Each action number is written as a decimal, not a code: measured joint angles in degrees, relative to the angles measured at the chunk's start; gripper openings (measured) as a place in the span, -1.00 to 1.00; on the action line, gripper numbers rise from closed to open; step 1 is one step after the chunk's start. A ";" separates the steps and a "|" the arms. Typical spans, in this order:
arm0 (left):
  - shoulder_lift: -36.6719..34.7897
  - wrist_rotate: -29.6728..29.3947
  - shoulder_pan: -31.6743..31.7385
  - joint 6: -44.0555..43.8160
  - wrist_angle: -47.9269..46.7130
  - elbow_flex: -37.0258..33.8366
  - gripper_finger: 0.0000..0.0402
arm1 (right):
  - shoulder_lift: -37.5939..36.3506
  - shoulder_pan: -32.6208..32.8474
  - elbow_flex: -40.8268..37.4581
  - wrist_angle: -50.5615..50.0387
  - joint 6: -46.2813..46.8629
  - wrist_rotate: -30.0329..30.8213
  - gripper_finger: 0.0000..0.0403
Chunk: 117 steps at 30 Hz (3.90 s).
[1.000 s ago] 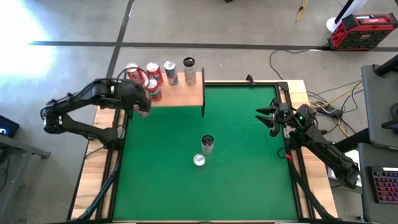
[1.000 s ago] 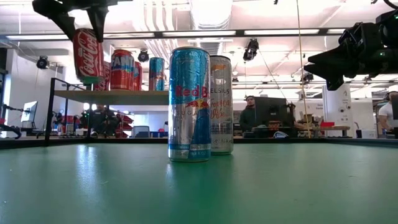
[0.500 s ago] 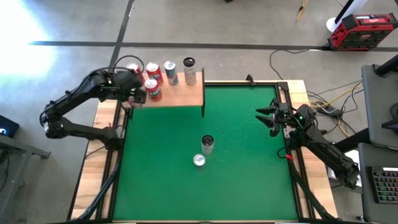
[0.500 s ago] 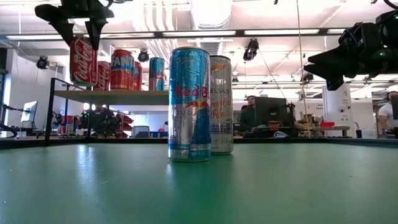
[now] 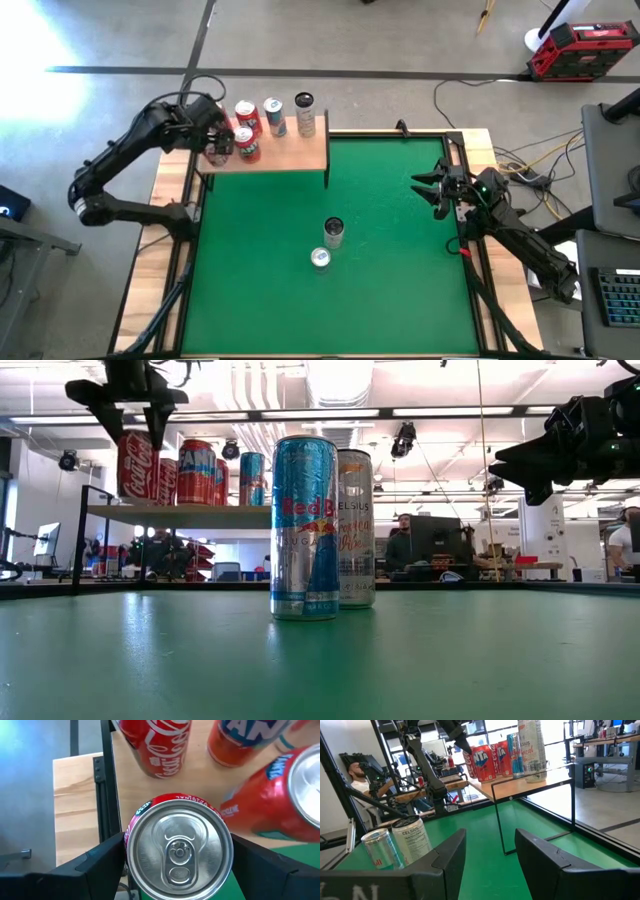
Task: Place canned beverage on shelf
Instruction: Put the red white soda can aligned with the other red white soda can on the shelf, then put the blue soda can aligned with the other blue soda can on the shelf
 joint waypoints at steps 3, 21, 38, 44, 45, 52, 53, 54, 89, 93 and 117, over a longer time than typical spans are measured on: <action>0.55 1.01 1.45 1.37 1.39 0.00 0.52 | 0.01 -0.01 -0.02 0.00 0.00 0.00 -0.20; 3.05 2.48 5.96 2.49 2.79 0.00 0.52 | 0.00 0.00 -0.02 0.00 0.00 0.00 -0.20; 3.00 3.46 6.17 1.45 3.83 -0.21 0.52 | 0.01 0.01 -0.02 0.00 0.00 0.00 -0.20; 3.00 3.53 6.17 0.92 3.81 -0.24 0.68 | 0.00 -0.01 -0.02 0.00 0.00 0.00 -0.20; 3.00 3.53 6.17 0.77 3.81 -0.24 0.72 | 0.01 0.01 0.00 0.00 0.00 0.00 -0.20; 2.56 4.14 6.22 -2.09 2.39 -0.26 0.97 | -0.01 0.01 -0.01 0.00 0.00 0.00 -0.20; 2.49 4.97 6.22 -2.68 1.73 -0.26 0.98 | 0.01 0.01 -0.02 0.00 0.00 0.00 -0.20; 2.43 5.82 6.22 -3.35 1.06 -0.26 0.97 | 0.01 -0.01 -0.01 0.00 -0.01 0.00 -0.20; 14.87 9.66 -49.74 -59.62 -2.67 3.17 0.95 | 0.01 0.01 0.00 0.00 0.00 0.00 -0.20; 22.00 9.39 -52.47 -61.55 -2.83 10.49 0.95 | 0.01 0.00 -0.02 0.00 0.00 0.00 -0.20; 62.97 11.47 -57.17 -56.59 -4.57 52.38 0.95 | 0.01 -0.01 -0.02 0.00 0.00 0.00 -0.20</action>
